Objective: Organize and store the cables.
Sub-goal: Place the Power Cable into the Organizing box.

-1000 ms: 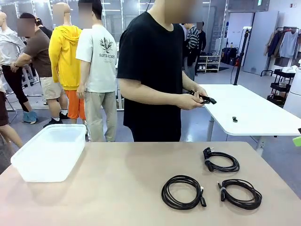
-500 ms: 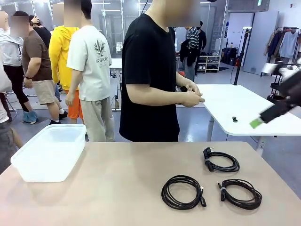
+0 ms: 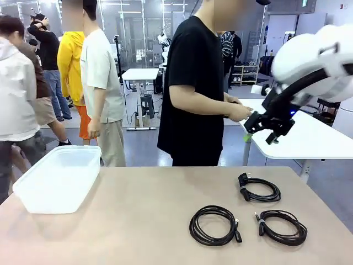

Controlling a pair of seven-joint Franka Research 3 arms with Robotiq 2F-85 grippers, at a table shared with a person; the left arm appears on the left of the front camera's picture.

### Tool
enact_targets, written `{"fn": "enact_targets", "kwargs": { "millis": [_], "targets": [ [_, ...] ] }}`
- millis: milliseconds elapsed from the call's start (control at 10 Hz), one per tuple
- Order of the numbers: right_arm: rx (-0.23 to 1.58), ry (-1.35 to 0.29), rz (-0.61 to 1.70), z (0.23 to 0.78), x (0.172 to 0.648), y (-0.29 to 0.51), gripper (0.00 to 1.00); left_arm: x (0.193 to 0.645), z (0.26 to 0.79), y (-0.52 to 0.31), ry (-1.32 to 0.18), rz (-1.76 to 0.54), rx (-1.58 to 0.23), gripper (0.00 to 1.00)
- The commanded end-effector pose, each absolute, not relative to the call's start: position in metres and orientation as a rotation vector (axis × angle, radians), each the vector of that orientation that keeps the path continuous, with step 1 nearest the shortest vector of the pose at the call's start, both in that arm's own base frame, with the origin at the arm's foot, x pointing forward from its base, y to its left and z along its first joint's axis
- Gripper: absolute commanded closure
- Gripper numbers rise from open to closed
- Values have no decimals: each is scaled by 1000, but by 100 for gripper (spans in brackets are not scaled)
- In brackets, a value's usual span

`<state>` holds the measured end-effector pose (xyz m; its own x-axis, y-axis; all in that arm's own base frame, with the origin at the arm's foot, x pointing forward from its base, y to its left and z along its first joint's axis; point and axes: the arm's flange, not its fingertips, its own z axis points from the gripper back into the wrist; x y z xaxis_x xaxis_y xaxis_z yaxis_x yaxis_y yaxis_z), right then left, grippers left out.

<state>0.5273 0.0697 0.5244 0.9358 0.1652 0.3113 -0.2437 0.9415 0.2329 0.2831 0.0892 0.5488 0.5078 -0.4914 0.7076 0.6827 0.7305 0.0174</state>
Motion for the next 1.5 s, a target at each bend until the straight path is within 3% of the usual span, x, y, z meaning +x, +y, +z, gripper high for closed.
{"fn": "enact_targets", "kwargs": {
  "millis": [0, 600, 1300, 1400],
  "targets": [
    [148, -246, 97, 497, 560, 88, 0, 283, 549, 90, -752, -727, -274, 0],
    [45, -199, 15, 359, 588, 98, 0, 283, 549, 90, -752, -727, -274, 0],
    [4, -163, 3, 311, 608, 100, 0, 283, 549, 90, -752, -727, -274, 0],
    [-6, -169, 7, 309, 612, 99, 6, 283, 549, 90, -752, -727, -274, 0]
  ]
}}
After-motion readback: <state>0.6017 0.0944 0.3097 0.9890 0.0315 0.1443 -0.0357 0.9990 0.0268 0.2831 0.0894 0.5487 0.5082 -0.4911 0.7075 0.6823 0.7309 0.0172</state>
